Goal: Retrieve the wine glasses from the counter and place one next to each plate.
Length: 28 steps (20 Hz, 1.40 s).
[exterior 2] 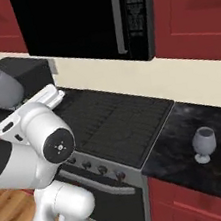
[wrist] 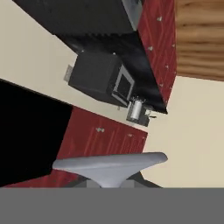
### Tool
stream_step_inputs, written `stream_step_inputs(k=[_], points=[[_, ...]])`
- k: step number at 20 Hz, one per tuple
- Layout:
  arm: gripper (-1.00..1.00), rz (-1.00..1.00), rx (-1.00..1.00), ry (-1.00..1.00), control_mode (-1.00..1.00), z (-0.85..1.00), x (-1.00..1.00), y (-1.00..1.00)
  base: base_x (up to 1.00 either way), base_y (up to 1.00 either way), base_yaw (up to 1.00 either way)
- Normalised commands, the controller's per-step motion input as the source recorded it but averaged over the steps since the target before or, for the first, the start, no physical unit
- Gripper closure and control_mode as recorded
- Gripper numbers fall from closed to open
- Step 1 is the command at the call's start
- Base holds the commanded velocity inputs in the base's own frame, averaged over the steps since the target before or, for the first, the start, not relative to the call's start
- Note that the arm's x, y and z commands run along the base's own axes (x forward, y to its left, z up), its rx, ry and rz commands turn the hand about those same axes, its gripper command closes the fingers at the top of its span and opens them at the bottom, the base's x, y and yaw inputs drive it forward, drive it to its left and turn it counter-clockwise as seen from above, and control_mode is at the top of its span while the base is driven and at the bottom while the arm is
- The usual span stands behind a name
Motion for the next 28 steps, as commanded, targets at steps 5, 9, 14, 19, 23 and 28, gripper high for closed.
stream_step_inputs(k=[5, 9, 14, 19, 23, 28], points=[[1.0, 0.0, 0.0, 0.0, 1.0, 0.0, 0.0, 0.0, -0.19, 0.99, 0.73], [1.0, 0.0, 0.0, 0.0, 1.0, 0.0, 0.0, 0.0, -0.01, 0.68, 0.9], [1.0, 0.0, 0.0, 0.0, 1.0, 0.0, 0.0, 0.0, 0.0, 0.03, 1.0], [1.0, 0.0, 0.0, 0.0, 1.0, 0.0, 0.0, 0.0, -0.02, 0.0, 1.0], [1.0, 0.0, 0.0, 0.0, 1.0, 0.0, 0.0, 0.0, -0.05, 0.0, 0.99], [1.0, 0.0, 0.0, 0.0, 1.0, 0.0, 0.0, 0.0, 0.0, -0.02, 0.97]])
